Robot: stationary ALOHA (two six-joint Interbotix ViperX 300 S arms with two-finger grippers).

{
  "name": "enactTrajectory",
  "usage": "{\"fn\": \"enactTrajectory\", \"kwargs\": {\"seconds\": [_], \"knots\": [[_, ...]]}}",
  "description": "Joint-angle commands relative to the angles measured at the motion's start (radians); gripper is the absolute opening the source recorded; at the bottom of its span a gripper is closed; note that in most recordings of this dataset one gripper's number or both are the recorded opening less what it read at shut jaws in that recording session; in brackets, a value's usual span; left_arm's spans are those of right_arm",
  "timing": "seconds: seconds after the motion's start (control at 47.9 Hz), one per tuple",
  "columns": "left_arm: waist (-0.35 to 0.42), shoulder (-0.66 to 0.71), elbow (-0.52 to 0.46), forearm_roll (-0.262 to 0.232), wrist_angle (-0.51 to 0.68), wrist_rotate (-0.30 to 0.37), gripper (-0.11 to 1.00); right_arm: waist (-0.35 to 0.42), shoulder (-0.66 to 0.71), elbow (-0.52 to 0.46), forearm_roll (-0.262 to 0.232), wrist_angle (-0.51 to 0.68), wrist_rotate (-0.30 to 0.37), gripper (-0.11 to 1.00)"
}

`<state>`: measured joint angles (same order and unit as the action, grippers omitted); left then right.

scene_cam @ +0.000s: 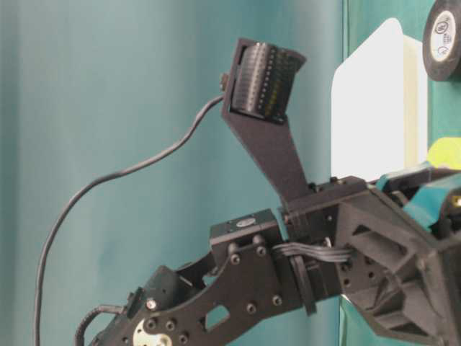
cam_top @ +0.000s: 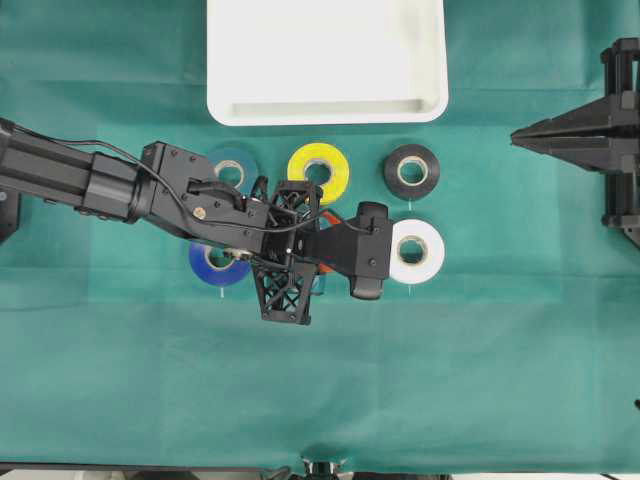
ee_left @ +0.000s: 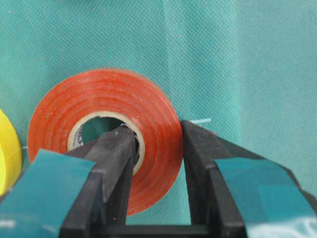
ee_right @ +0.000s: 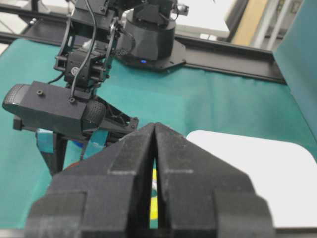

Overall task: Place the tape from the fixed location into the white case.
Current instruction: 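Close the left gripper on the roll's rim and lift it, then carry the orange-red roll with the left gripper toward the white tray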

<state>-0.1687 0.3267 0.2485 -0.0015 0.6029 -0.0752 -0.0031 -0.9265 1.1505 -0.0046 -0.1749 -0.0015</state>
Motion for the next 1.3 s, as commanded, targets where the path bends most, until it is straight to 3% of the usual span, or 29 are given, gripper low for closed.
{"fn": "enactTrajectory", "kwargs": {"seconds": [0.0,0.481,1.275], "knots": [[-0.006,-0.046,-0.02,0.0,-0.002,0.002,0.25,-0.002,0.005,-0.028,0.0,-0.005,0.002,0.0],[-0.006,-0.11,-0.04,0.0,0.052,0.002,0.25,0.0,0.005,-0.029,0.0,-0.005,0.003,0.0],[-0.025,-0.356,-0.21,0.006,0.377,0.0,0.25,-0.002,0.002,-0.032,0.0,0.014,0.003,0.0]]}}
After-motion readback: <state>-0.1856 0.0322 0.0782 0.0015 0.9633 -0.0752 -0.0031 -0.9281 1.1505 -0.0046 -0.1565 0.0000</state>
